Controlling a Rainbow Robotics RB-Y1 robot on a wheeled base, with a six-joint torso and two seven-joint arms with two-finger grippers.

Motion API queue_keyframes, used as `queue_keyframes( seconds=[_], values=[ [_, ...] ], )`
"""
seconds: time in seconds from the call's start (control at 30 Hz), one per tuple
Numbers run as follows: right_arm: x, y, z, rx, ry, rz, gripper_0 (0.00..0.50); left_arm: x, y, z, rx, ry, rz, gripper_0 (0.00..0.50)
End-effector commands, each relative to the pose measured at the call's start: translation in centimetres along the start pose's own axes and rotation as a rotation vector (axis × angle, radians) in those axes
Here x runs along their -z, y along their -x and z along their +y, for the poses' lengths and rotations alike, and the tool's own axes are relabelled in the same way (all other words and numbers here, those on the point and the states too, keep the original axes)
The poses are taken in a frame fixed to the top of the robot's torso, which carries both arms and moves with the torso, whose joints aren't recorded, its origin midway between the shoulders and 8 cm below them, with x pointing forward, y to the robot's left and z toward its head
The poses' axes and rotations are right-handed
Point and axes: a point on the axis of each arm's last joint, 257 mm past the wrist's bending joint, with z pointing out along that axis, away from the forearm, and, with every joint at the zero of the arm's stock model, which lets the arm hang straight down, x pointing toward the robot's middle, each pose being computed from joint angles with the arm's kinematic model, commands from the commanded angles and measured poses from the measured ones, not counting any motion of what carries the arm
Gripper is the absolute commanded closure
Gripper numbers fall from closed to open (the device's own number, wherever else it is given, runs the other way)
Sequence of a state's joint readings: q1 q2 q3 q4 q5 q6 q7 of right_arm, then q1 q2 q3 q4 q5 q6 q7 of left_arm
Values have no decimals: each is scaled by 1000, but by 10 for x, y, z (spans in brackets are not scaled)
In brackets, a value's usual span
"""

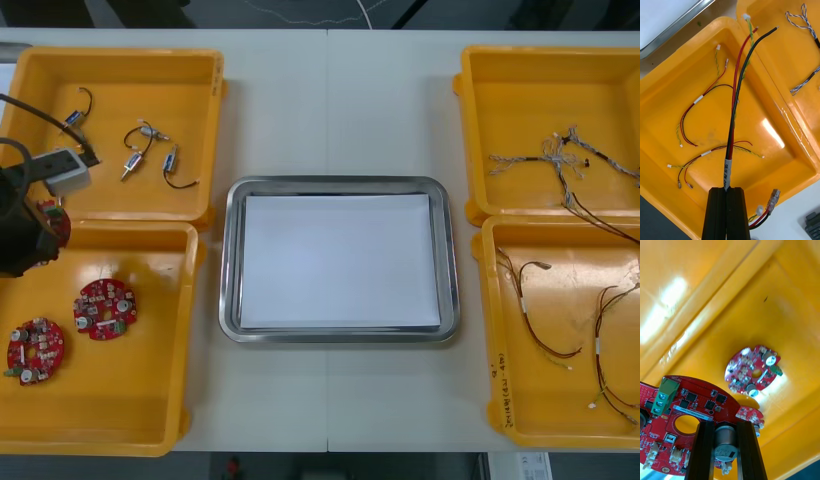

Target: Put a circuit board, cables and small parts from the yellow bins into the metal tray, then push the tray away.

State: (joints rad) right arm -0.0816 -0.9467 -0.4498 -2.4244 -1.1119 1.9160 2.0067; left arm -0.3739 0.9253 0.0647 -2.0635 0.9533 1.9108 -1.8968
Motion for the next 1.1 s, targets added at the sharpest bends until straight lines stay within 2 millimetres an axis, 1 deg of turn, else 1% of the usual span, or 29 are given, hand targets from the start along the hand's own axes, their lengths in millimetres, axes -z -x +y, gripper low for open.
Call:
queue_keyframes(
  seconds=[0.03,0.07,0.13,0.17,0.23,0.27,0.33,0.37,0.47,0.5,0.53,0.57,0.63,0.73,0.9,1.1],
  values=[
    [8,11,-3,48,-26,2,500,21,40,-3,-122,52,-22,499],
    [9,12,-4,51,-26,-1,500,20,44,-6,-119,49,-25,500],
    [8,14,-1,63,-19,-5,500,19,61,-18,-131,37,-38,500],
    [8,14,-1,66,-17,-6,500,20,66,-20,-133,36,-44,498],
    [8,16,2,77,-10,-10,500,19,85,-34,-140,21,-61,499],
    [9,16,2,77,-10,-11,500,19,89,-38,-143,19,-64,498],
    [9,17,5,88,-3,-15,500,17,107,-53,-149,9,-79,498],
    [9,17,5,88,-1,-15,500,16,111,-57,-152,6,-82,499],
    [9,18,6,96,4,-19,500,16,140,-79,-168,9,-106,499],
    [9,18,7,97,5,-20,500,15,144,-83,-174,10,-108,499],
    [9,18,7,98,8,-20,500,14,153,-90,-179,8,-113,499],
    [9,19,7,98,8,-21,500,13,157,-95,-182,1,-115,499],
    [9,19,9,102,13,-22,500,12,172,-109,-186,-21,-120,498],
    [9,19,10,104,18,-23,500,10,189,-126,-202,-45,-127,499],
    [9,19,11,108,19,-23,500,2,203,-149,-213,-70,-116,499],
    [9,19,11,109,22,-24,500,-13,206,-174,-176,-99,-96,498]
  ],
)
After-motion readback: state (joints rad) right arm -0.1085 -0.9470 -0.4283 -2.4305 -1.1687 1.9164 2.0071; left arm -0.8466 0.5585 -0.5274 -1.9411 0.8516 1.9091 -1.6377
